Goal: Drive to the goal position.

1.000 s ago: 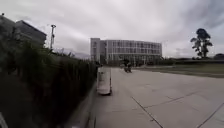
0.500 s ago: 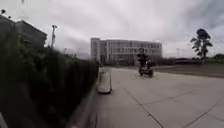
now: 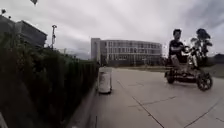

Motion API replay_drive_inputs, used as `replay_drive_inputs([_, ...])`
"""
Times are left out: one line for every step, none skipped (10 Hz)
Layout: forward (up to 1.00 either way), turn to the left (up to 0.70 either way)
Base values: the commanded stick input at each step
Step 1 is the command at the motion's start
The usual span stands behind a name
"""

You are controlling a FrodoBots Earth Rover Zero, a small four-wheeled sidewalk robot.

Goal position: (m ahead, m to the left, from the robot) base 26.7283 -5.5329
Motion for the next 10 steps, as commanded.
replay_drive_inputs([0.06, 0.00])
replay_drive_inputs([0.06, 0.00])
replay_drive_inputs([0.06, 0.00])
replay_drive_inputs([0.06, 0.00])
replay_drive_inputs([0.17, 0.00])
replay_drive_inputs([0.70, -0.11])
replay_drive_inputs([0.70, -0.34])
replay_drive_inputs([0.70, -0.34])
replay_drive_inputs([0.70, -0.33])
replay_drive_inputs([0.58, -0.20])
